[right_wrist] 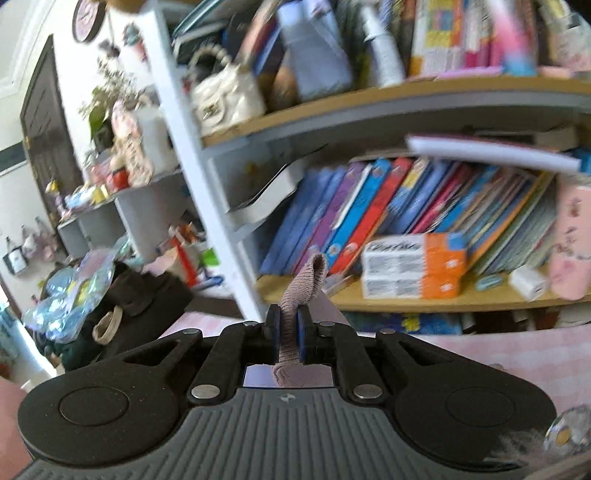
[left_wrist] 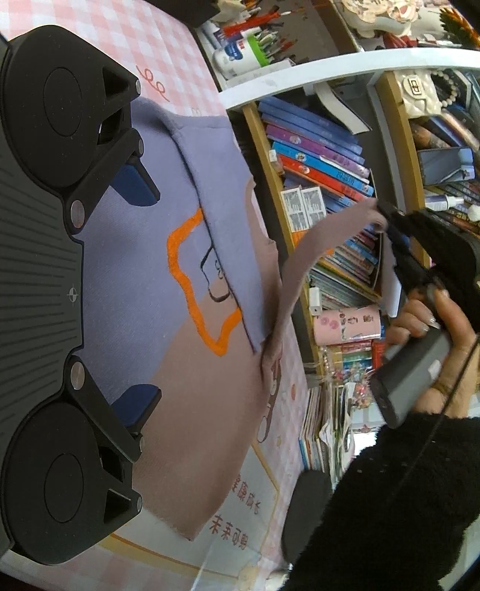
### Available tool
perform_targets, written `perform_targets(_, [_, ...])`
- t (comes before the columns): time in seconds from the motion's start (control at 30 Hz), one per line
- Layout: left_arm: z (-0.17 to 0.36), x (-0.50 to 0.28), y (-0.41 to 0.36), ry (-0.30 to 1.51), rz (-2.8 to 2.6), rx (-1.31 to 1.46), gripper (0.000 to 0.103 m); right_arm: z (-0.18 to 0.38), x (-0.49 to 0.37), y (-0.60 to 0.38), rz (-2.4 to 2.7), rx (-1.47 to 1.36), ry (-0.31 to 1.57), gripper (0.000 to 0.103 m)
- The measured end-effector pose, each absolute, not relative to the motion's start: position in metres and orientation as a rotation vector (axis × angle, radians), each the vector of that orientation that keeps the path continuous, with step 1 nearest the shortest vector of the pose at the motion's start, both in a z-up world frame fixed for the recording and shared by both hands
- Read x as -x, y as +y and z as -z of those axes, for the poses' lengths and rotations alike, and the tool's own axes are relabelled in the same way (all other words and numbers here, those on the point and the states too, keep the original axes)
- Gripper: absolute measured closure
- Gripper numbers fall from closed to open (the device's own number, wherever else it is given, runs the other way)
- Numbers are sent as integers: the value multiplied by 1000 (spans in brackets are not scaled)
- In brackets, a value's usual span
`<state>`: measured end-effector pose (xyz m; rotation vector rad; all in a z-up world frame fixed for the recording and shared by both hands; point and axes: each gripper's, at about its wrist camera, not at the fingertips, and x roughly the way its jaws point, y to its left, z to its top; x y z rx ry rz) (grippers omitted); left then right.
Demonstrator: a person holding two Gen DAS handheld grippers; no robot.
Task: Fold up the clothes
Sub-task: 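Fold the mauve sleeve across the chest with the right gripper and release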
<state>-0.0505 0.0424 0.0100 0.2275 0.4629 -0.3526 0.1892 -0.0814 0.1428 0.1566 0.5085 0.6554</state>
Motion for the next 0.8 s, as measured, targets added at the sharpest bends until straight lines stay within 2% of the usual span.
perform_targets(0.37, [-9, 44, 50, 487, 327, -177, 0, -107, -209, -66, -687, -197, 608, 94])
perform_targets(0.43, [-9, 43, 51, 493, 322, -172, 0, -103, -211, -67, -705, -219, 625, 89])
perform_targets(0.47, [-9, 43, 51, 496, 320, -170, 0, -101, -211, -68, -709, -229, 627, 84])
perform_targets(0.5, [-9, 43, 51, 499, 317, -168, 0, -100, -211, -70, -711, -239, 625, 68])
perform_targets(0.53, [-9, 43, 51, 500, 311, -171, 0, -99, -211, -71, -712, -248, 623, 64])
perform_targets(0.8, [-7, 40, 48, 525, 297, -191, 0, -67, -205, -102, -672, -251, 700, 61])
